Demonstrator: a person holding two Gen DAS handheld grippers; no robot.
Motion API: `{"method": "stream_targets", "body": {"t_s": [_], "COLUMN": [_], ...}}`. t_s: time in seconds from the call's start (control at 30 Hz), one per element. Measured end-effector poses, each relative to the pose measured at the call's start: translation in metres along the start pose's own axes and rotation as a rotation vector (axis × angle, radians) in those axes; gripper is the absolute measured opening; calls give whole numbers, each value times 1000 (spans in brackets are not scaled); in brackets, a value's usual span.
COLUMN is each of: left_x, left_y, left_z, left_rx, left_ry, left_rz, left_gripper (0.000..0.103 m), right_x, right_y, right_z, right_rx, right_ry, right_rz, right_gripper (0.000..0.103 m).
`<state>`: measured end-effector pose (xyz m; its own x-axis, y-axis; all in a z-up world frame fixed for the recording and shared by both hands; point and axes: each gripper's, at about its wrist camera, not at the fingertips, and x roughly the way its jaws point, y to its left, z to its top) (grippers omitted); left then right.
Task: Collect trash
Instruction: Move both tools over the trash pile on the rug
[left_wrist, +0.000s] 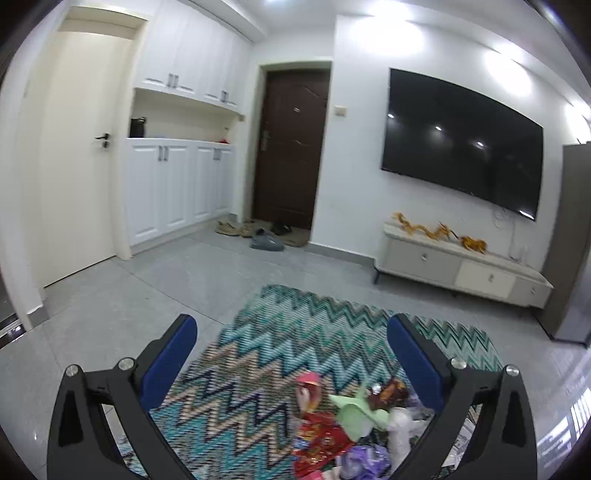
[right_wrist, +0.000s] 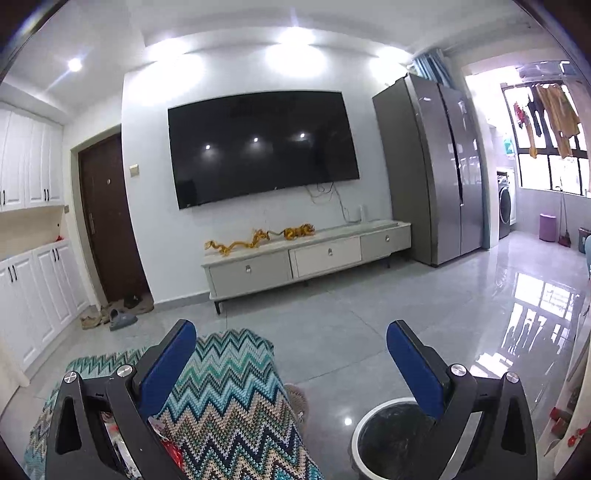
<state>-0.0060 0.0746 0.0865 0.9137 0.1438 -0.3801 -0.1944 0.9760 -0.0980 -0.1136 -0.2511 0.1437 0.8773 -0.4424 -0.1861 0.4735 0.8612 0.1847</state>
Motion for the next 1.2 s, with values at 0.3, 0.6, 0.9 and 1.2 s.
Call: {"method": "stream_targets", "body": {"t_s": [0.3, 0.6, 0.9, 1.2], "left_x": [22, 29, 34, 51], "left_y": [-80, -158, -159, -94], "left_z": [-18, -43, -42, -27], "left_rx": [115, 207, 213, 158], "left_ry": [69, 141, 149, 137], "left_rz": [-221, -416, -434, -279], "left_gripper": [103, 103, 103, 103], "right_x": [28, 29, 35, 49], "right_y": [-28, -62, -63, -32], "right_z": [-19, -23, -22, -26], "right_rx": [3, 12, 6, -36], "right_ry": [81, 111, 132, 170], "right_rz": [-78, -183, -201, -55], "right_gripper": [103, 103, 103, 103]}}
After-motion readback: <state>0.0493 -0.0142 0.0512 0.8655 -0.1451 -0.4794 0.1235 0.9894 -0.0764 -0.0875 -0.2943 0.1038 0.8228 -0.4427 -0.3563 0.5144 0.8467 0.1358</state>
